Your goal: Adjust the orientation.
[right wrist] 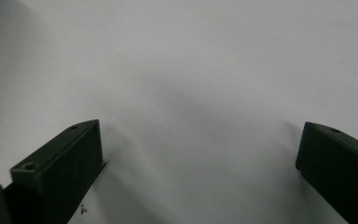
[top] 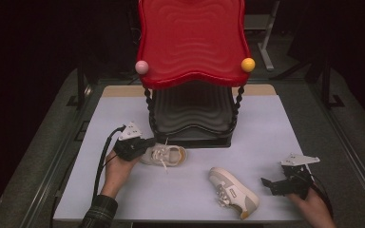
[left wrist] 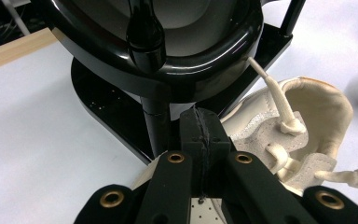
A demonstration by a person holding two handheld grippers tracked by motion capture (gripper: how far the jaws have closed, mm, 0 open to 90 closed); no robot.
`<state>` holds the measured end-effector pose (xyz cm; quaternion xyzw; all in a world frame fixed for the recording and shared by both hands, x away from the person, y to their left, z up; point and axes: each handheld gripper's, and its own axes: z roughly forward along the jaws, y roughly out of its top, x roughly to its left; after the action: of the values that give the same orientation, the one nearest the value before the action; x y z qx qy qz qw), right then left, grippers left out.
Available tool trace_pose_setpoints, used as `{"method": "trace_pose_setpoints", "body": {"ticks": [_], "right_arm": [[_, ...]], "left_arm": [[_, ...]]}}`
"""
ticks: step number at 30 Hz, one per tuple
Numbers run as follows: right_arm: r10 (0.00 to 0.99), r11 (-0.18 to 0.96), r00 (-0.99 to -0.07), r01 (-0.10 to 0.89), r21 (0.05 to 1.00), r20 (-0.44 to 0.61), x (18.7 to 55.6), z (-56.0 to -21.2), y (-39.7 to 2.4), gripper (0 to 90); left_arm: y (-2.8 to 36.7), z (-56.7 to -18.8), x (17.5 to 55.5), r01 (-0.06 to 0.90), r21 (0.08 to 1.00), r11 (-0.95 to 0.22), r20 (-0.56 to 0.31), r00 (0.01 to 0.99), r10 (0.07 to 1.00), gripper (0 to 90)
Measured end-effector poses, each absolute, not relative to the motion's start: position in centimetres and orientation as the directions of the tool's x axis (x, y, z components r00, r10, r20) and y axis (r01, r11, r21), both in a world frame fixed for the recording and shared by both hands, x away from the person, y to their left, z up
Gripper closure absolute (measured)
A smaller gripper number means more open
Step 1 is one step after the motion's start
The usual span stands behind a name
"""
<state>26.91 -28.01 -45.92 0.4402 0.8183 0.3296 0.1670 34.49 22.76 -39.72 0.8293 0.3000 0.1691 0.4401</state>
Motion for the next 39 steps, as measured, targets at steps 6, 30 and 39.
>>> {"method": "trace_pose_setpoints", "body": {"ticks": [6, 30, 39], "right_arm": [[0.831, 0.394, -0.556, 0.611, 0.687, 0.018, 26.9, -45.9, -28.0, 0.0], [0.831, 0.395, -0.556, 0.61, 0.687, 0.017, 26.9, -45.9, -28.0, 0.0], [0.831, 0.395, -0.557, 0.61, 0.687, 0.017, 26.9, -45.9, -28.0, 0.0]], "left_arm": [[22.8, -39.1, 33.7, 0.341, 0.846, -0.41, -0.009, 0.778, 0.628, 89.8], [16.4, -40.7, 31.4, 0.337, 0.793, -0.508, -0.042, 0.862, 0.506, 70.9], [16.2, -40.5, 31.2, 0.323, 0.769, -0.551, -0.024, 0.877, 0.481, 82.9]]}}
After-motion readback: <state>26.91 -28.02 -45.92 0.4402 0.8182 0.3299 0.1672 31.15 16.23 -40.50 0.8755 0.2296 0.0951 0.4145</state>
